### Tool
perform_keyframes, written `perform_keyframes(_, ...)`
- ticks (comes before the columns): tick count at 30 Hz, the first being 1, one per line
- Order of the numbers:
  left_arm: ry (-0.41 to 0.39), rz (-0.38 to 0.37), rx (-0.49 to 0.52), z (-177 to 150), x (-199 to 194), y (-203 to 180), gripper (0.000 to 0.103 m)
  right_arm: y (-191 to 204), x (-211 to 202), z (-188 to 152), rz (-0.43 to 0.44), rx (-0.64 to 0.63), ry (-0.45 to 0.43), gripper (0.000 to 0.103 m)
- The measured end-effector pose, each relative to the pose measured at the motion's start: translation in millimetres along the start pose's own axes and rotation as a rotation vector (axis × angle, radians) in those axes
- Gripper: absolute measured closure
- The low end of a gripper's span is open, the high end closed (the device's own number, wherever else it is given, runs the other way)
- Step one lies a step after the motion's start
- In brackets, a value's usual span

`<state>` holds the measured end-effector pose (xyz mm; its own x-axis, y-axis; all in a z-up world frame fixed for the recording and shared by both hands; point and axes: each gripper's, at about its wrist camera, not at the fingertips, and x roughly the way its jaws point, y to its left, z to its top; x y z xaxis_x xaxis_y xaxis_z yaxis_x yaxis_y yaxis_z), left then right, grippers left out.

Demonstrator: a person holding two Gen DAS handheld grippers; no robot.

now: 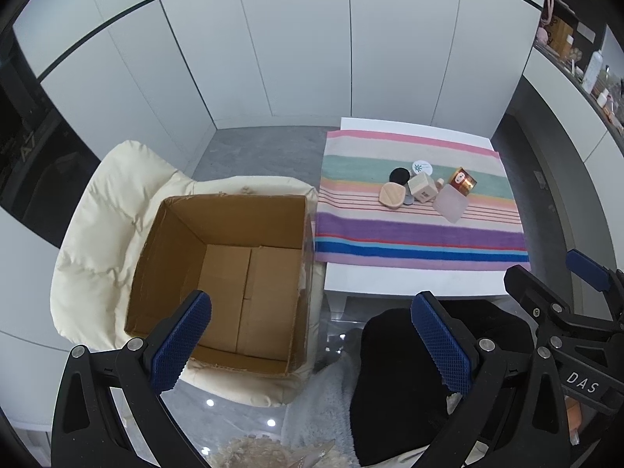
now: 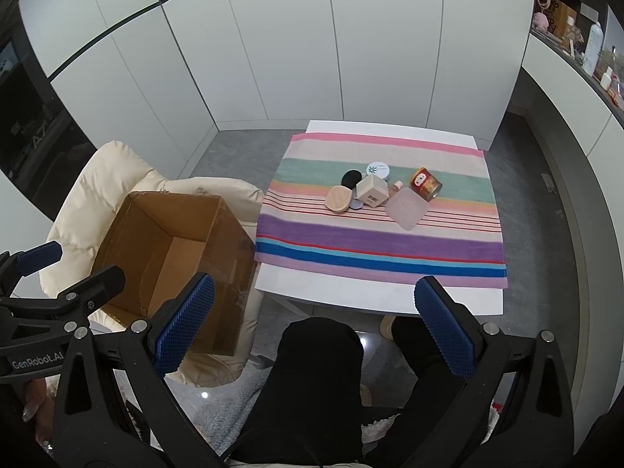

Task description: Organize objects

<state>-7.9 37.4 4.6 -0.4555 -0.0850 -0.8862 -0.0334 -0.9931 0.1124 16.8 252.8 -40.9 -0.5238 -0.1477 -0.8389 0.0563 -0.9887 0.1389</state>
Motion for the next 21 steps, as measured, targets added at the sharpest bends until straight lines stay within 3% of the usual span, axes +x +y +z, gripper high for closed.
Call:
perform_keyframes(5,-0.008,0.023,0.041,3.3,2.2,-26.4,0.0,-22.1,3.0,1.2,-0.008,0.018,0.003,0.0)
perform_keyframes(14,0.025,-0.03,0.124,13.9,12.4,-87.4,0.0,-84.2,4.6,1.1,-0.011,0.091,0.002,0.0)
perform_keyframes(21,0.022,-0.036,0.125,26.0,22.5,-131.9,0.0,-142.4,6.3,-1.4,-0.027,0.165,-0.003,0.0)
